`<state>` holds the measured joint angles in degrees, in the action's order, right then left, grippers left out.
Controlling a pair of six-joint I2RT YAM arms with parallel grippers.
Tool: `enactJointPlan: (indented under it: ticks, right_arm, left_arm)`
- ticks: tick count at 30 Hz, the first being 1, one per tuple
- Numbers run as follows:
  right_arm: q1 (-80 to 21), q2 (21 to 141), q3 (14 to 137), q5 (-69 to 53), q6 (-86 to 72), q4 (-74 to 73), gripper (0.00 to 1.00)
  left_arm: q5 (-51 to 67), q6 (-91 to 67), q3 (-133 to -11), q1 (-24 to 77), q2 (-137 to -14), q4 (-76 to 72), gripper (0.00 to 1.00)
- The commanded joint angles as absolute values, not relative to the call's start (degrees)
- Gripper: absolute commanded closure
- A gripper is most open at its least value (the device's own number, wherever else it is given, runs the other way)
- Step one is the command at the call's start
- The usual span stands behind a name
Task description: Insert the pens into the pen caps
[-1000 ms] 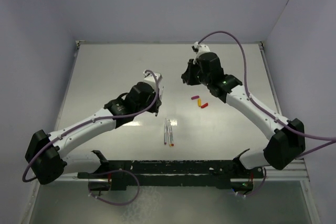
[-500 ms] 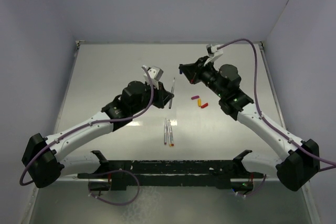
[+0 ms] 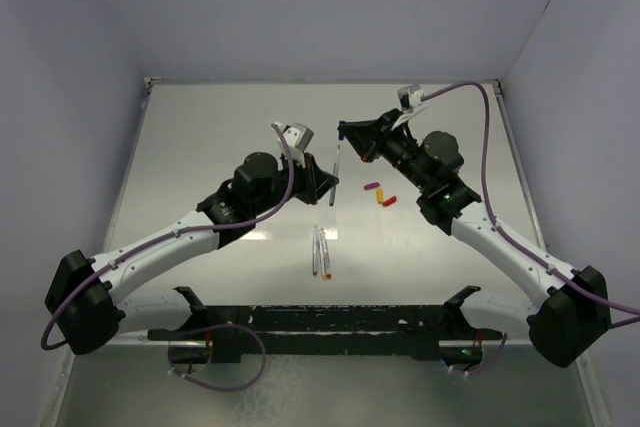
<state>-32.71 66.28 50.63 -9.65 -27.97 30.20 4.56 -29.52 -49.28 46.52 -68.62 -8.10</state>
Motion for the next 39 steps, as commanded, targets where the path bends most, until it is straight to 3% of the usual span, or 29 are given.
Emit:
enactJointPlan:
  ticks: [1, 39]
  right_arm:
    - [-32.7, 65.1, 50.6, -10.4, -28.7, 34.7, 1.00]
    - [-32.7, 68.6, 49.6, -11.1, -31.4, 38.7, 1.00]
  left_arm:
    - [5.5, -30.6, -51.6, 46.3, -68.0, -11.9, 1.00]
    - [6.1, -30.1, -51.9, 44.7, -67.6, -11.8, 1.00]
